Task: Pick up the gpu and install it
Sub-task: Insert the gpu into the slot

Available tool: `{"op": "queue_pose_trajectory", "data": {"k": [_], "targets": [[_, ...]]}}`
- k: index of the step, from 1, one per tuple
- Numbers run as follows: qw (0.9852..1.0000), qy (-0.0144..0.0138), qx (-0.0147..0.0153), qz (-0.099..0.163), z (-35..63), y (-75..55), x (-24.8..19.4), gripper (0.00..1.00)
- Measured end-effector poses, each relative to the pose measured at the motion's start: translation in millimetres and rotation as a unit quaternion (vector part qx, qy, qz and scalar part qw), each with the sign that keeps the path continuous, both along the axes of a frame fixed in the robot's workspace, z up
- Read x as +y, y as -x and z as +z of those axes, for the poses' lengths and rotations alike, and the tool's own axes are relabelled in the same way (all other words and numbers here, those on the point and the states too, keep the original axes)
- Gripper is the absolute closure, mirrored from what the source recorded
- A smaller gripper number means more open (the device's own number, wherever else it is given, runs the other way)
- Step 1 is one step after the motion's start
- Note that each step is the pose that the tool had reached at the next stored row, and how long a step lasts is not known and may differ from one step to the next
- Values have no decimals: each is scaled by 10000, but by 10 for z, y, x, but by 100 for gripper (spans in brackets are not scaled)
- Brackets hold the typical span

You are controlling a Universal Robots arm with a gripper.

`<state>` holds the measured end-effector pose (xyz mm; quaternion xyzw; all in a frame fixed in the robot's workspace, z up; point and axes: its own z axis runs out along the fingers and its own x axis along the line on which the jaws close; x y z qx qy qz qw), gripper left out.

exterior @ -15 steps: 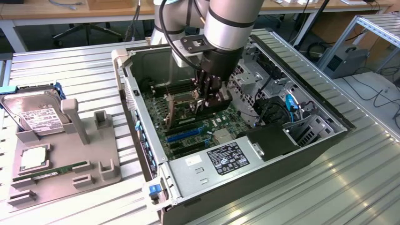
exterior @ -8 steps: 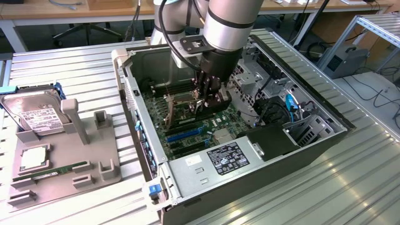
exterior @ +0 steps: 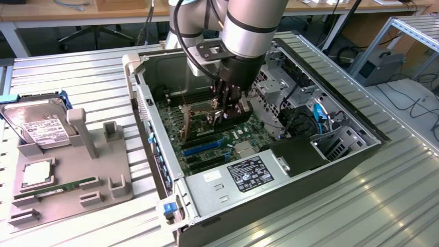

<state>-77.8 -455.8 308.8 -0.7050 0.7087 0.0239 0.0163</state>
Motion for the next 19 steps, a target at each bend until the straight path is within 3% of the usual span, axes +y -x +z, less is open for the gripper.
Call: {"op": "queue_pose_trajectory", "data": {"k": [19], "targets": [[10000, 1, 0, 0, -40, 25, 0, 73]]}}
